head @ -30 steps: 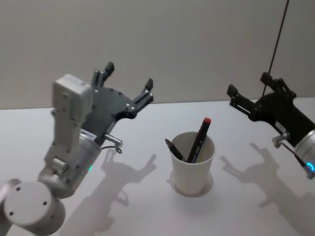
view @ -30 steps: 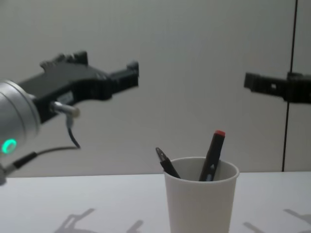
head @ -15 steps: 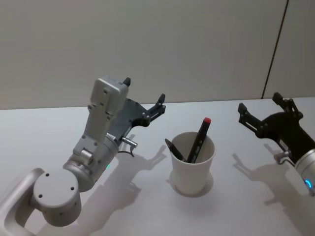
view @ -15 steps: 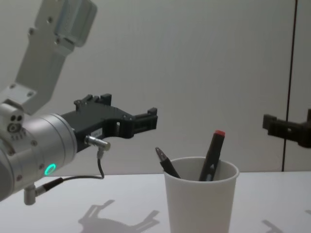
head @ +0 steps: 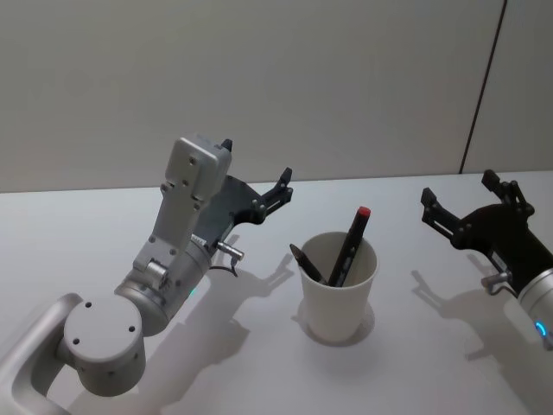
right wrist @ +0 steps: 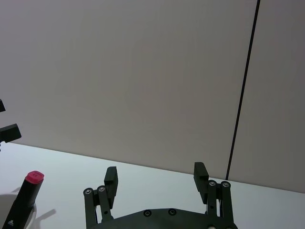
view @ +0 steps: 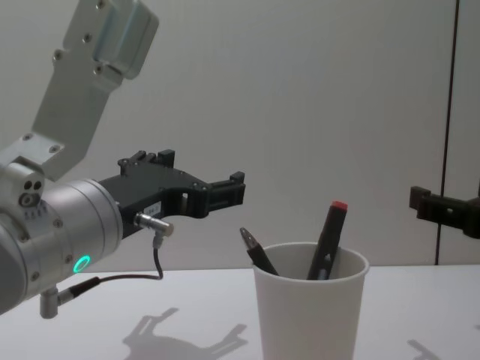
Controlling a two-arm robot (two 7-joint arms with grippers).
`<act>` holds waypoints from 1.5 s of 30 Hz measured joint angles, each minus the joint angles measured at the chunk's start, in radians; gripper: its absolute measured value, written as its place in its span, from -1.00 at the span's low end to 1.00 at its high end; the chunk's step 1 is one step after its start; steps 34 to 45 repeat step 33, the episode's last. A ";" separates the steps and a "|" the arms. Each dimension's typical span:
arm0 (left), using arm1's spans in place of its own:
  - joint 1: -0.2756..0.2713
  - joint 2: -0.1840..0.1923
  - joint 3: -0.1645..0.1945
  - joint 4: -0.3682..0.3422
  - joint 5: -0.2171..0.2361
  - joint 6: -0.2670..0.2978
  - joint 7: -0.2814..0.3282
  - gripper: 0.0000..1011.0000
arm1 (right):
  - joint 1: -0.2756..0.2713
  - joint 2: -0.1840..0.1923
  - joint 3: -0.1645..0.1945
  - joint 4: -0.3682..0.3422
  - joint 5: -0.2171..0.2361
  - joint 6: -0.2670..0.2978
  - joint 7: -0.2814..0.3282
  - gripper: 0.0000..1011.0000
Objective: Place the pen into the pen holder.
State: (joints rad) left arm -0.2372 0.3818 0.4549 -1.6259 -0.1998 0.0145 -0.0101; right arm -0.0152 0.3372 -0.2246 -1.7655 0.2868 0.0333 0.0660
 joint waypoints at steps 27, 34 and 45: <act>0.000 0.000 -0.001 0.000 -0.001 -0.001 -0.001 0.98 | 0.001 0.000 -0.001 -0.001 0.001 0.001 0.001 0.98; 0.000 0.000 -0.001 0.000 -0.001 -0.001 -0.001 0.98 | 0.001 0.000 -0.001 -0.001 0.001 0.001 0.001 0.98; 0.000 0.000 -0.001 0.000 -0.001 -0.001 -0.001 0.98 | 0.001 0.000 -0.001 -0.001 0.001 0.001 0.001 0.98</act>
